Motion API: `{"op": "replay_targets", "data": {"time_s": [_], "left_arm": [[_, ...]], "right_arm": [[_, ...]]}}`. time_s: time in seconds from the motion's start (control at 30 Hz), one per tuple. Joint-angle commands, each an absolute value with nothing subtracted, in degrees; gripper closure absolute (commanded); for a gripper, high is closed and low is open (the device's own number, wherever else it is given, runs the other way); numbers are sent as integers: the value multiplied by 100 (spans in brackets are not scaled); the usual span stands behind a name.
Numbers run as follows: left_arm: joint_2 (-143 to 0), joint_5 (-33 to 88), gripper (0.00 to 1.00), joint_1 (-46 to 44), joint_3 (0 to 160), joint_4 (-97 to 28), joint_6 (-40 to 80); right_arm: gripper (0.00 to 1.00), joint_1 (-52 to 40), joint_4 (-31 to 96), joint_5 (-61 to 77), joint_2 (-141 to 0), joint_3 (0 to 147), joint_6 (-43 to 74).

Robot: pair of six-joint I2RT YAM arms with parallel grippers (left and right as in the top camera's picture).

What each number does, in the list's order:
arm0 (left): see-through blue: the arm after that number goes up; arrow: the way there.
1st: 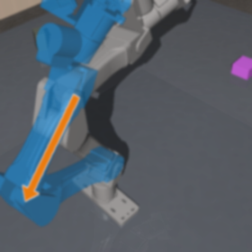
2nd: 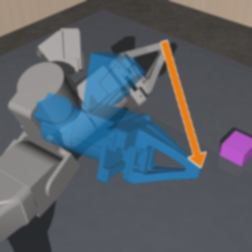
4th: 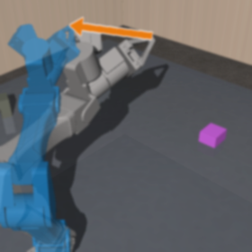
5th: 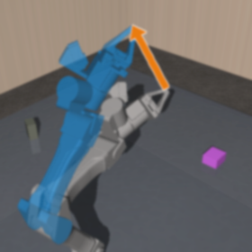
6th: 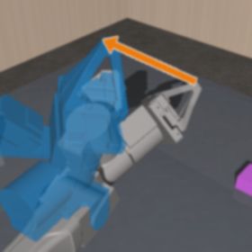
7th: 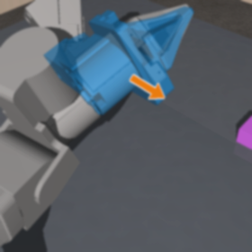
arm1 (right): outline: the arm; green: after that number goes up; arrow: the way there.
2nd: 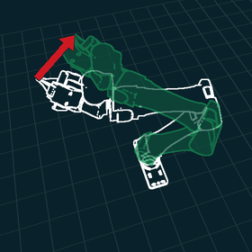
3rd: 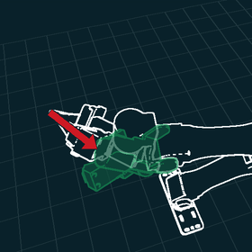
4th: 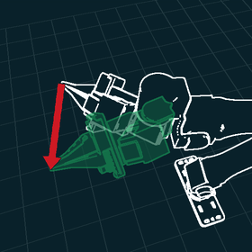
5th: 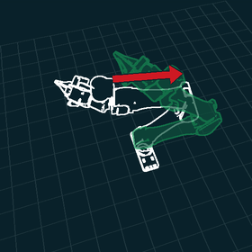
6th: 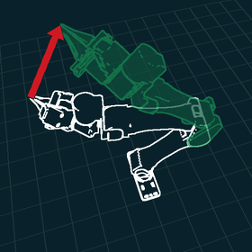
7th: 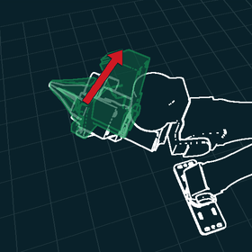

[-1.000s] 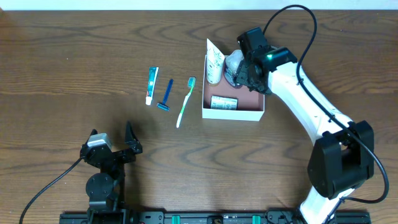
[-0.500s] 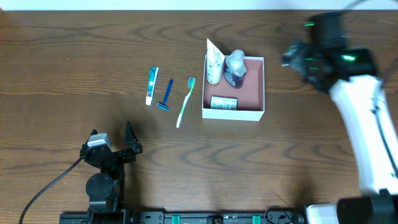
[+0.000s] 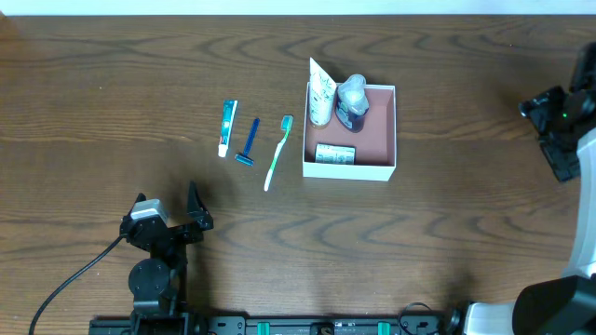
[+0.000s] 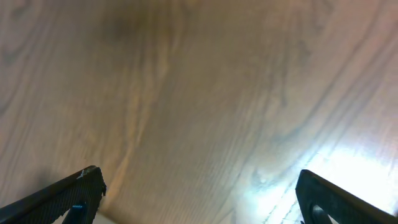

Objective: Pack container

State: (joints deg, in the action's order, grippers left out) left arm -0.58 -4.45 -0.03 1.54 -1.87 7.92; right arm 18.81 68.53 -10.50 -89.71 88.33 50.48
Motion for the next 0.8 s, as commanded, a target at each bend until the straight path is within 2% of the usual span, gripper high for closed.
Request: {"op": "replay_targets", "data": {"time_s": [0.0,0.77], "left_arm": [[-30,-491,2,25,23,-379,825],[-30,-491,2,25,23,-379,825]], "right_arm": [[1,2106,6853,-1118,-9052,8663,5146],[1,2222,7004,-814,-9067,8462,5225]]}}
